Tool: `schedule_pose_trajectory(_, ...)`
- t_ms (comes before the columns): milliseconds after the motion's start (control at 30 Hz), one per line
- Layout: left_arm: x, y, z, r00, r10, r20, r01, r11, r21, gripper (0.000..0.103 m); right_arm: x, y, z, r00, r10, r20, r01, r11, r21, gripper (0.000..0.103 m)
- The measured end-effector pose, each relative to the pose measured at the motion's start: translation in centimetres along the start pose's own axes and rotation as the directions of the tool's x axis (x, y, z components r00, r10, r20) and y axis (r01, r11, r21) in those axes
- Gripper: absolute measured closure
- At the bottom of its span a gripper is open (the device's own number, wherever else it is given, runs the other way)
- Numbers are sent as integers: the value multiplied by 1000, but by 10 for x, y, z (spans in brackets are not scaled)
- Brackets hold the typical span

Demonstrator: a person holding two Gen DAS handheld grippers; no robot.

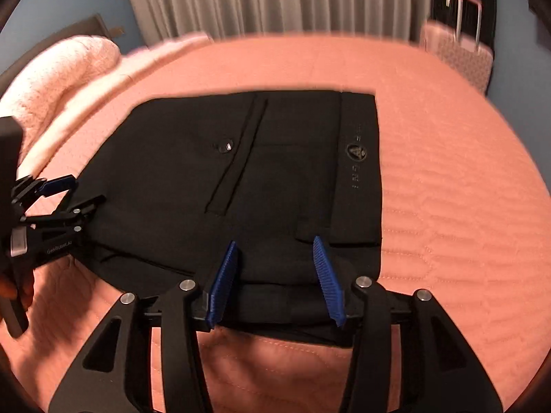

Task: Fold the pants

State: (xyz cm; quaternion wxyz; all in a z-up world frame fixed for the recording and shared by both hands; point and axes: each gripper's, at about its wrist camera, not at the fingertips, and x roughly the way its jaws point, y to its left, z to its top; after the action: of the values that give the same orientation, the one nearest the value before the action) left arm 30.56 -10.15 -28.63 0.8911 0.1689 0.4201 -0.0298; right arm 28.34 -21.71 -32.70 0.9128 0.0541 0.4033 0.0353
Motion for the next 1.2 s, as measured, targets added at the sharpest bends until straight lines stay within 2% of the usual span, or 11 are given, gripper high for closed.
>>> schedule_pose_trajectory(133,-25,39,4,996,-90,25,93,986,-141,32,-32,-19,17,997,71,26,-74,990,123,43)
schedule_pose_trajectory(200,-26,60,2,990,-138,19,138,966,-218,19,-45,-39,22,996,43,76,-56,982,182,7)
schedule_pose_trajectory(400,7,66,1,975,-180,-132,134,946,-296,17,-21,-63,25,999,44,-20,-38,971,235,7)
schedule_pose_trajectory(600,12,35,16,981,-162,-109,140,972,-188,17,5,-54,17,992,103,-67,-82,962,262,7)
schedule_pose_trajectory(733,35,39,23,973,-186,-135,151,960,-235,16,28,-40,15,988,119,-95,-91,961,259,6)
schedule_pose_trajectory(800,42,44,24,964,-227,-137,183,943,-277,19,30,-27,14,989,116,-89,-95,972,216,23)
schedule_pose_trajectory(867,44,47,23,955,-272,-119,226,926,-303,40,28,-23,16,991,99,-87,-78,973,218,40)
schedule_pose_trajectory(900,38,45,23,967,-220,-127,179,946,-271,78,24,-26,17,991,102,-81,-81,970,230,62)
schedule_pose_trajectory(933,32,41,23,976,-180,-121,150,963,-225,94,19,-30,19,990,121,-72,-99,962,254,70)
schedule_pose_trajectory(1000,18,38,20,976,-185,-110,160,966,-205,96,-1,-33,21,988,145,-48,-127,955,269,84)
schedule_pose_trajectory(1200,-49,36,-26,966,-240,-96,214,951,-224,96,-69,-19,-23,977,201,-72,-175,947,271,87)
